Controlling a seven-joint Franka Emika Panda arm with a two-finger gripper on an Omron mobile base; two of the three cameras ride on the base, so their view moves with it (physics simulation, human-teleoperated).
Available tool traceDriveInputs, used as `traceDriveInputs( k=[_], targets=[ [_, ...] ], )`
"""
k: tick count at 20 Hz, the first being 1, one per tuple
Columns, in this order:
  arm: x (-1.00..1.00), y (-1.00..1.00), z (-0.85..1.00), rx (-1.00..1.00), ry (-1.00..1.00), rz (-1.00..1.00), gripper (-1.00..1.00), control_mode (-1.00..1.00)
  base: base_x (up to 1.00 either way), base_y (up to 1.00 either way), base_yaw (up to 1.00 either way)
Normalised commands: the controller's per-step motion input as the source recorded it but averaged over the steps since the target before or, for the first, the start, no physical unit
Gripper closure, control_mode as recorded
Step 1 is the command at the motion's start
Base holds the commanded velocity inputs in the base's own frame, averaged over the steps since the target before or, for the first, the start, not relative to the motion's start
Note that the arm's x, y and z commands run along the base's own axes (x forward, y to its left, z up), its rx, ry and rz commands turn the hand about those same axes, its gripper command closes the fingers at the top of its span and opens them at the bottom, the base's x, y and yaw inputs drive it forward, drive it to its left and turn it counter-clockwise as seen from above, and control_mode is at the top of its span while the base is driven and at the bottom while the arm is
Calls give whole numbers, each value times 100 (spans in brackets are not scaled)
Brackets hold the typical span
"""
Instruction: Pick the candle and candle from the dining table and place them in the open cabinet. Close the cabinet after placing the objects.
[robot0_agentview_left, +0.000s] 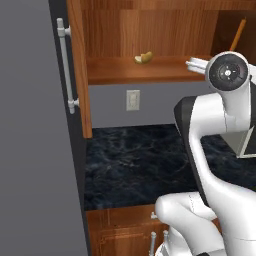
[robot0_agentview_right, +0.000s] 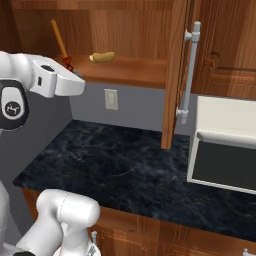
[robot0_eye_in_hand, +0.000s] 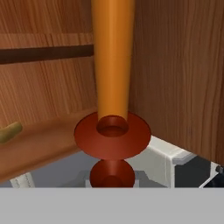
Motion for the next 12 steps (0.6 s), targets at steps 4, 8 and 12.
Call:
traceDriveInputs(
  k=[4, 8, 12],
  targets=[
    [24, -1, -11, -1, -1, 0, 100, -100, 0, 0, 0],
    [23, -5, -4, 0, 0, 1, 100, -100, 0, 0, 0],
    [32, -9, -3, 0, 0, 0, 100, -100, 0, 0, 0]
  ],
)
